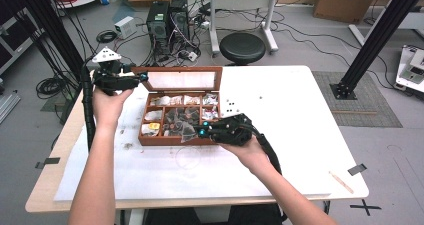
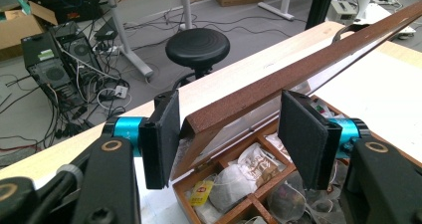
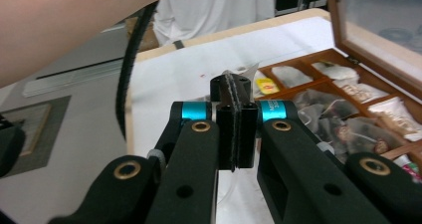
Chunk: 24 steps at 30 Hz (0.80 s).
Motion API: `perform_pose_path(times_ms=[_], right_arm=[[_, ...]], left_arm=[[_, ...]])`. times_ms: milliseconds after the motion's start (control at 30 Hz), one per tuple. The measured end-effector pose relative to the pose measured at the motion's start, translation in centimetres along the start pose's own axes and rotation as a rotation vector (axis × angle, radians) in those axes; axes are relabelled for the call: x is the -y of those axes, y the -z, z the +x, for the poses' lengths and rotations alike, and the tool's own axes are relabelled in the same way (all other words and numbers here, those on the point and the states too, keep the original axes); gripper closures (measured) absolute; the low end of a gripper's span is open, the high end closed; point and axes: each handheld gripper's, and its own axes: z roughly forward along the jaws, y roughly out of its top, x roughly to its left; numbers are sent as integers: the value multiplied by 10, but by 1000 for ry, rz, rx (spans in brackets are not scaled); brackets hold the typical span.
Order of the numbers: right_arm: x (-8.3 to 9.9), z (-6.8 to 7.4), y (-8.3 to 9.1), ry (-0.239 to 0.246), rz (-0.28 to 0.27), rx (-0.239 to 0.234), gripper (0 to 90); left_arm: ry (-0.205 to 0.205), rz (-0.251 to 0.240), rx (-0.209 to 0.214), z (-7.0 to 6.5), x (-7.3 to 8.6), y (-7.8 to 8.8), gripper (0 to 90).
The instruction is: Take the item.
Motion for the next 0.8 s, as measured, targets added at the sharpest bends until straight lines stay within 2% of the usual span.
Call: perform_pose_path(times_ms=[400, 800], right_arm=[[14, 13, -2, 8, 23, -44, 900], [30, 15, -13, -17, 62, -82, 900]], left_arm=[[-4, 4, -3, -1, 0, 0, 425], [-4, 5, -5, -1, 0, 0, 425]])
